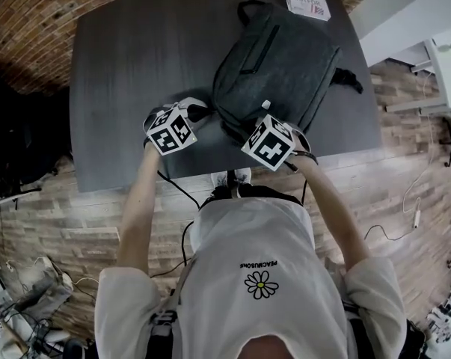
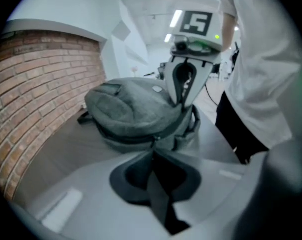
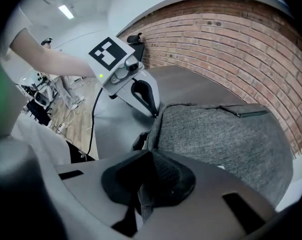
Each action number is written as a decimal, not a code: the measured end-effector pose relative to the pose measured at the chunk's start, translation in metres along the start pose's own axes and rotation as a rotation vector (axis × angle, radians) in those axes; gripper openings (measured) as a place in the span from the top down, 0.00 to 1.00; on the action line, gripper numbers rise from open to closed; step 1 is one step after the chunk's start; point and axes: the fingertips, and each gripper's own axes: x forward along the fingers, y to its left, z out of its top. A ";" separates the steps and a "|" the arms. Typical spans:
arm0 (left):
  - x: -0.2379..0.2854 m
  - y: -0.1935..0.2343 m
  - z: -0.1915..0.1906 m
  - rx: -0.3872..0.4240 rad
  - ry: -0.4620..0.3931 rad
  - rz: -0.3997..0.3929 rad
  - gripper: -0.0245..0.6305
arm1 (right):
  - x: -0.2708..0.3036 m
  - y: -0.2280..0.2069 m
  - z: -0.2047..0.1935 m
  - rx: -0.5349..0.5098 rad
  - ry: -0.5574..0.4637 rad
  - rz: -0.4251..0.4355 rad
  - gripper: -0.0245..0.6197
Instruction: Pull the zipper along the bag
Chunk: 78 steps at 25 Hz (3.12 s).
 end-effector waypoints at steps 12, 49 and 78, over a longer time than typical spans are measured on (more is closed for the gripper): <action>0.028 0.041 0.013 -0.054 -0.002 0.119 0.94 | -0.034 0.019 -0.068 -0.018 0.074 0.024 0.93; 0.064 0.118 0.031 -0.220 0.019 0.327 0.95 | 0.013 -0.003 0.029 0.224 -0.025 -0.097 0.95; -0.024 0.187 0.106 -0.297 -0.218 0.573 0.91 | -0.108 -0.097 0.112 0.211 -0.480 -0.329 0.94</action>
